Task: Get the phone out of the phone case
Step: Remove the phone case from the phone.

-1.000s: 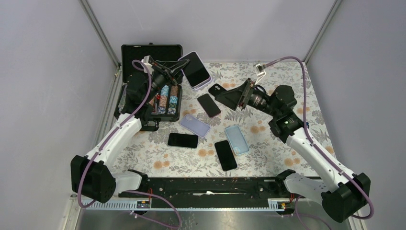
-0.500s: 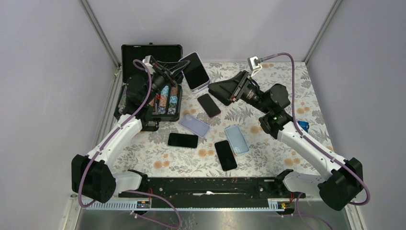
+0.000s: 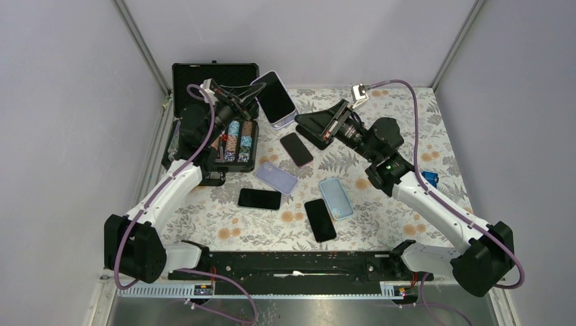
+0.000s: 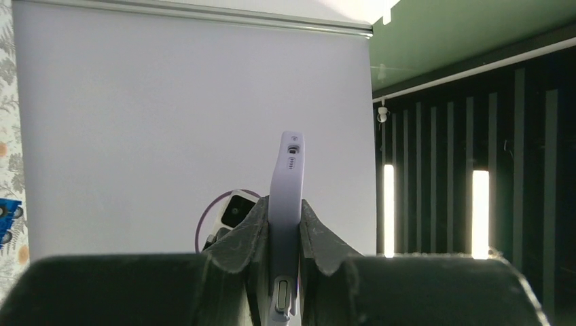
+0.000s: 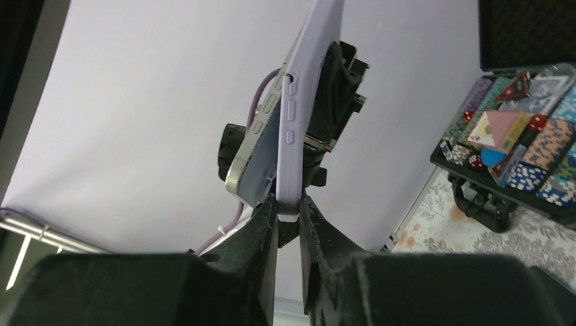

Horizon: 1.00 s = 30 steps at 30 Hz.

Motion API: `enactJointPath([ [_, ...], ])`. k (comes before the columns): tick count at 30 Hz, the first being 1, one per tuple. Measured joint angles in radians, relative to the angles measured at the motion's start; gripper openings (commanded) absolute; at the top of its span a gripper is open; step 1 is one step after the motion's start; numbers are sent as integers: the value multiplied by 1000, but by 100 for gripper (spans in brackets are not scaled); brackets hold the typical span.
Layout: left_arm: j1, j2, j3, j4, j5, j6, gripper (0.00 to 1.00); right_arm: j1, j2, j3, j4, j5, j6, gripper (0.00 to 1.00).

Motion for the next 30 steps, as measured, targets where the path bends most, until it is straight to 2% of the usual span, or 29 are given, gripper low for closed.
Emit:
enactJointPath([
  [7,5,3,0,-10,-10,31,0,0,29,48,-117,18,23,33],
  [13,0,3,0,-11,-10,67,0,6,71,49,-97,10,48,44],
  [17,-9,-3,-12,-24,-15,87,0,19,109,55,-54,0,84,44],
  [22,-18,-32,-33,-84,-33,121,0,44,176,67,16,0,147,32],
  [23,-18,-34,-33,-89,-36,129,0,47,187,67,35,1,161,27],
  [24,-18,-35,-33,-92,-38,133,1,48,193,67,50,2,169,17],
  [25,-18,-35,-33,-98,-40,138,6,49,197,67,63,3,178,12],
  [26,-18,-37,-33,-105,-42,143,11,49,199,66,76,4,184,1],
  [28,-18,-48,-33,-125,-47,154,21,51,199,64,89,5,198,0],
  [29,-18,-57,-33,-137,-50,169,29,52,199,62,94,3,200,0],
  [30,-18,-68,-33,-148,-51,185,42,53,199,60,99,2,201,0],
])
